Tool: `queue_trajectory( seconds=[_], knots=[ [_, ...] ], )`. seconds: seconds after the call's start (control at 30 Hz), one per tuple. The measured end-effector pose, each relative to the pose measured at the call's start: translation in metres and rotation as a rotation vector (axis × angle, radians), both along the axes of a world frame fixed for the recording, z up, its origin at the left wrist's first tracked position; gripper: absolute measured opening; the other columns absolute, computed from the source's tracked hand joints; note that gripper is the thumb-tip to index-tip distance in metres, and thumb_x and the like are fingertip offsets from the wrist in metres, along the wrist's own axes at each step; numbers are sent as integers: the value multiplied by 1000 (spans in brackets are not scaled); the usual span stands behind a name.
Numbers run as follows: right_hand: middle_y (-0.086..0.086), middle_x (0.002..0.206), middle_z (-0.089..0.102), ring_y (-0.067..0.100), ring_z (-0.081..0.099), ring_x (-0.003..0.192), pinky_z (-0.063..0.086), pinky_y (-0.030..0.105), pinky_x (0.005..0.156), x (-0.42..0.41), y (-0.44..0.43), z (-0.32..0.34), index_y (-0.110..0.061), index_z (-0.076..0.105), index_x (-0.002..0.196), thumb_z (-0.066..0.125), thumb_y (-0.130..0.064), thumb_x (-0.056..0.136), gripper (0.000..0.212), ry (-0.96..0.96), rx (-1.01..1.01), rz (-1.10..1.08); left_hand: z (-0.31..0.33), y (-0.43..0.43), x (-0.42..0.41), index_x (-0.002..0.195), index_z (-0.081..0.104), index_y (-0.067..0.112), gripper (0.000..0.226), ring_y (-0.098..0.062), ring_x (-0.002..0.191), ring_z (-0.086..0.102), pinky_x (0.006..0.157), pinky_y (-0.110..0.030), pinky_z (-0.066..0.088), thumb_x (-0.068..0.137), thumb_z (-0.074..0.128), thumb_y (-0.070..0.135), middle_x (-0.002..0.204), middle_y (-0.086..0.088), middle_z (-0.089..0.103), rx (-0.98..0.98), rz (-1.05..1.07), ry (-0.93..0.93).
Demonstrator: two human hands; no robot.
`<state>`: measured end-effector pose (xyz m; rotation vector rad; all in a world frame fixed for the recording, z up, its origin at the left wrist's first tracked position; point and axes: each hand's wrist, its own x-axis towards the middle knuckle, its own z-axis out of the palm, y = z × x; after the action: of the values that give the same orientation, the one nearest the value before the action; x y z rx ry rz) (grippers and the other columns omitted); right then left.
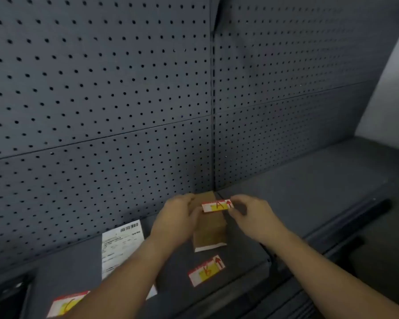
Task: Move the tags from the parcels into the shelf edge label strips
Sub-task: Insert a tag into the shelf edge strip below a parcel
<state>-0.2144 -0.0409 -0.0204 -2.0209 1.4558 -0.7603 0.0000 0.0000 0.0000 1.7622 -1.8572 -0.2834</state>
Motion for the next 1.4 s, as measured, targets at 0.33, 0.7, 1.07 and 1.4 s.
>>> queue_trajectory(
  seconds=[0.33, 0.7, 1.07, 1.4],
  knots=[
    [6, 135, 60, 19, 56, 122, 37, 16, 93, 3, -40, -6, -13, 55, 137, 56, -35, 99, 45, 30, 143, -88, -21, -37, -10, 122, 59, 32, 34, -17, 105, 46, 87, -39, 47, 92, 54, 48, 106, 3, 51, 59, 45, -147],
    [1, 83, 72, 7, 66, 64, 49, 21, 58, -2, -43, -8, -20, 71, 93, 68, -20, 91, 4, -342, 291, -129, -23, -40, -17, 101, 62, 36, 13, -5, 94, 48, 91, -42, 47, 88, 64, 39, 94, 17, 52, 25, 79, -8],
    [1, 73, 72, 12, 64, 62, 46, 23, 58, 15, -21, 37, -20, 72, 87, 69, -16, 90, 6, -498, 177, 126, 19, 32, 14, 131, 52, 23, 42, -22, 115, 51, 97, -41, 43, 95, 49, 44, 126, 0, 58, -132, 403, -106],
    [-3, 74, 72, 6, 67, 64, 50, 16, 57, 142, 75, 77, -20, 69, 89, 69, -19, 90, 2, -498, 175, 679, 46, 232, 77, 119, 55, 25, 31, -22, 112, 52, 91, -41, 46, 93, 47, 40, 122, 2, 58, -44, 964, -255]
  ],
)
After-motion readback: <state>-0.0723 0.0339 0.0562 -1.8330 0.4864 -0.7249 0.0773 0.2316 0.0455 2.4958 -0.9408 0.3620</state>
